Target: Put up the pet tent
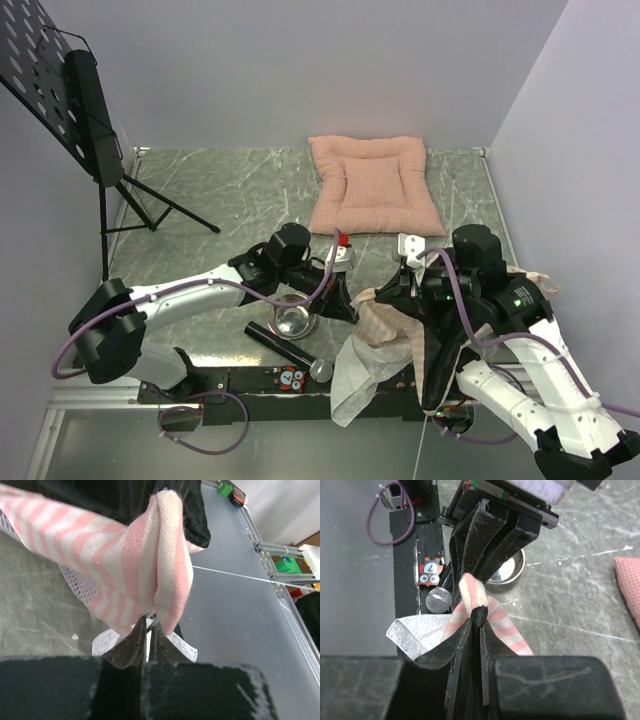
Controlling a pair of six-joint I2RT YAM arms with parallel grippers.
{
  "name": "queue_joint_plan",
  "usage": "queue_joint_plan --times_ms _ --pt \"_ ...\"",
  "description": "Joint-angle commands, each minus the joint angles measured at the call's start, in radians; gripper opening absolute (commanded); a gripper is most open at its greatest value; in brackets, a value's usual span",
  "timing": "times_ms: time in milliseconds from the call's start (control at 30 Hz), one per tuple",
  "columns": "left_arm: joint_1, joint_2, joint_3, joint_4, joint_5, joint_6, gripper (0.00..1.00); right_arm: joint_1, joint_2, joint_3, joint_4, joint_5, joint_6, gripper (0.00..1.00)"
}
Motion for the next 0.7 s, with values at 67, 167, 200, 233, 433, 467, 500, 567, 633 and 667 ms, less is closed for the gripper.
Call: queue_joint_plan --times_ms 67,167,200,233,433,467,500,567,633,667 --pt "-0.014 0.071 0.038 -0.14 -0.054 0.026 0.01 0.009 0.007 0.03 0.044 -0.072 0.019 0.16" --pt "-0.016 0.1 0.076 -0.197 -0.056 0.037 0.01 0.015 0.022 0.025 0.034 -0.078 0.005 0.11" --pt "-0.017 0.107 0.087 -0.205 -0.057 0.039 0.01 0.021 0.027 0.022 0.025 -0.075 -0.001 0.1" --pt "-0.017 0.11 0.096 -0.209 -0.057 0.037 0.01 0.029 0.035 0.019 0.008 -0.069 -0.019 0.08" --pt "-0.011 0.082 0.122 -0.203 -0.059 0.002 0.01 0.049 0.049 -0.007 -0.097 -0.049 -0.113 0.02" --pt "-0.007 0.074 0.118 -0.191 -0.065 -0.006 0.01 0.055 0.045 -0.009 -0.098 -0.053 -0.115 0.01" --pt "-0.005 0.052 0.112 -0.174 -0.083 -0.014 0.01 0.058 0.035 -0.007 -0.091 -0.053 -0.109 0.0" --pt "-0.002 0.012 0.116 -0.166 -0.128 0.003 0.01 0.066 0.026 0.014 -0.084 -0.053 -0.103 0.0" --pt "0.002 -0.017 0.136 -0.174 -0.171 0.026 0.01 0.067 0.019 0.054 -0.072 -0.056 -0.099 0.06" --pt "0.006 -0.033 0.156 -0.189 -0.189 0.04 0.01 0.067 0.018 0.075 -0.061 -0.058 -0.095 0.12"
